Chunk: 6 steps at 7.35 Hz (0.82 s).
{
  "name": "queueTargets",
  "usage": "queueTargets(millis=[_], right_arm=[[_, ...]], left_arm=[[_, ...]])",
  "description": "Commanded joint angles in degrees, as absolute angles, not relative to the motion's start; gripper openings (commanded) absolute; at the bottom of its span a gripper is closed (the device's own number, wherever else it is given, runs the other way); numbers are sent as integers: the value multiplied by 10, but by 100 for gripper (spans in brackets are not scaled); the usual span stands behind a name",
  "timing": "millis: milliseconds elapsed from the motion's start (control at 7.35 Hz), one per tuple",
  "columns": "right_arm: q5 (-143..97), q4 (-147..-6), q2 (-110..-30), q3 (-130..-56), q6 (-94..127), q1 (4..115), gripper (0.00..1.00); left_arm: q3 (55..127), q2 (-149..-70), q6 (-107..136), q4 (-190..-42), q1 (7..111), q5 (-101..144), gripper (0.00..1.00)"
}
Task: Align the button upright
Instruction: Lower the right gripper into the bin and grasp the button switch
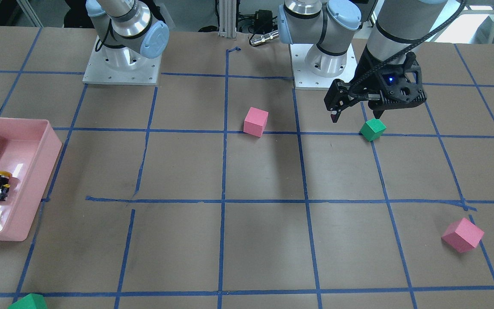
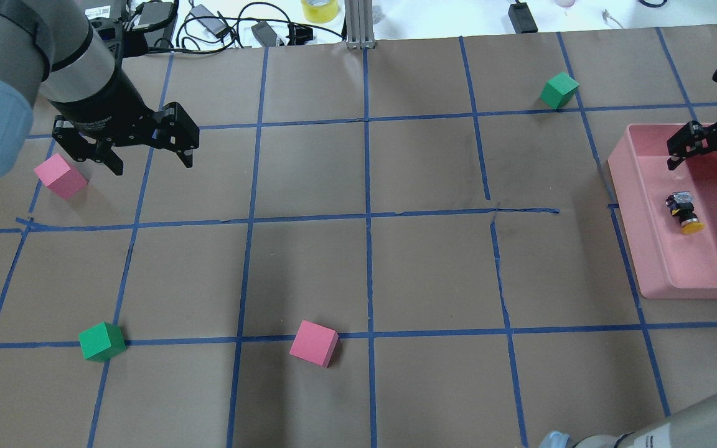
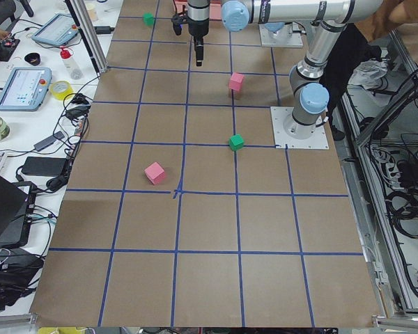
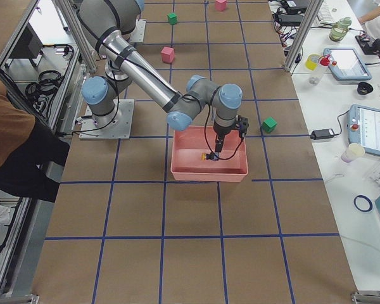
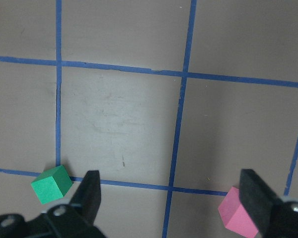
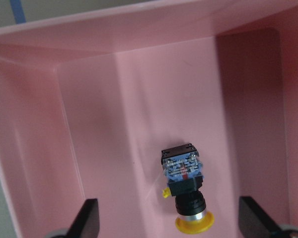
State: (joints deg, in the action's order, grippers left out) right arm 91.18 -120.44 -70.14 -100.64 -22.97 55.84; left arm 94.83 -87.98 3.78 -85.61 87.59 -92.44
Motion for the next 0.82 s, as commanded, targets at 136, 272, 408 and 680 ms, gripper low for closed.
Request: queueTargets(millis=[136,272,408,680], right_arm=[[924,-1235,-695,-1027,-241,552,100],[923,-1236,-695,-1027,-253,548,100],[919,-1236,-691,-1027,-258,539,100],[916,-1247,-680,-1027,-272,535,100]], left_arm=[[949,-880,38,-858,876,-925,100],[949,-880,38,-858,875,-925,100],[949,-881,38,-857,875,-925,100],[949,-882,38,-857,875,-925,100]])
